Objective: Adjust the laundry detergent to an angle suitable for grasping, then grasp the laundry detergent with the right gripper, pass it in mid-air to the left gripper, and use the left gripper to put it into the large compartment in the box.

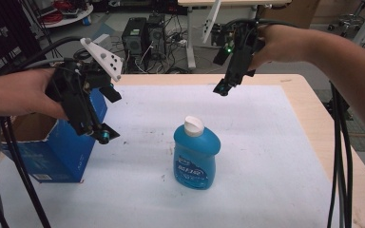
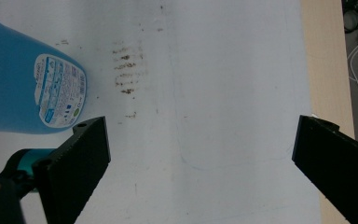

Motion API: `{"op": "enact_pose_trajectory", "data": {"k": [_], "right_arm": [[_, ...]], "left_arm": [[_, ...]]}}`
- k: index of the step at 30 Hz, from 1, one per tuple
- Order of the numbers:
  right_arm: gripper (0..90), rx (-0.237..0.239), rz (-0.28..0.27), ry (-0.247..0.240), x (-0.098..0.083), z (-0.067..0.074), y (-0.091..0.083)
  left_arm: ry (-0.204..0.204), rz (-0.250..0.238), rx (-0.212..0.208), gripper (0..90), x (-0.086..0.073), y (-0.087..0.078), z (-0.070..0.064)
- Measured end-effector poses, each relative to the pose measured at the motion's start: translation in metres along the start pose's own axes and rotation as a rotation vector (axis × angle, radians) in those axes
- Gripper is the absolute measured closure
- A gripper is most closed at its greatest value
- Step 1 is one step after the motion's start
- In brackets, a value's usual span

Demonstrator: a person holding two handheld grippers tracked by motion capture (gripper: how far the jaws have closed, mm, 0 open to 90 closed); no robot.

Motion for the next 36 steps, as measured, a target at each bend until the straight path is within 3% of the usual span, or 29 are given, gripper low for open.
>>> {"op": "enact_pose_trajectory", "data": {"k": [8, 18, 36], "right_arm": [[3.3, 0.014, 0.005, -0.022, 0.012, 0.006, 0.007], [3.3, 0.016, 0.014, -0.033, 0.011, 0.009, 0.003], [3.3, 0.016, 0.017, -0.023, 0.009, 0.017, -0.003]], "left_arm": [[0.0, 0.014, -0.013, 1.7, -0.009, 0.002, -0.006], [0.04, 0.019, -0.025, 1.7, -0.01, 0.004, -0.012], [0.059, 0.017, -0.031, 1.7, -0.009, 0.006, -0.012]]}}
Point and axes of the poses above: each handheld gripper's, and its own axes: y roughly forward along the jaws, x roughly out of its top, z roughly to its left, the point moved 6 cm from there along y, roughly forward along the jaws, and after that the axes turned 5 degrees about -x, right-handed, at the moved point
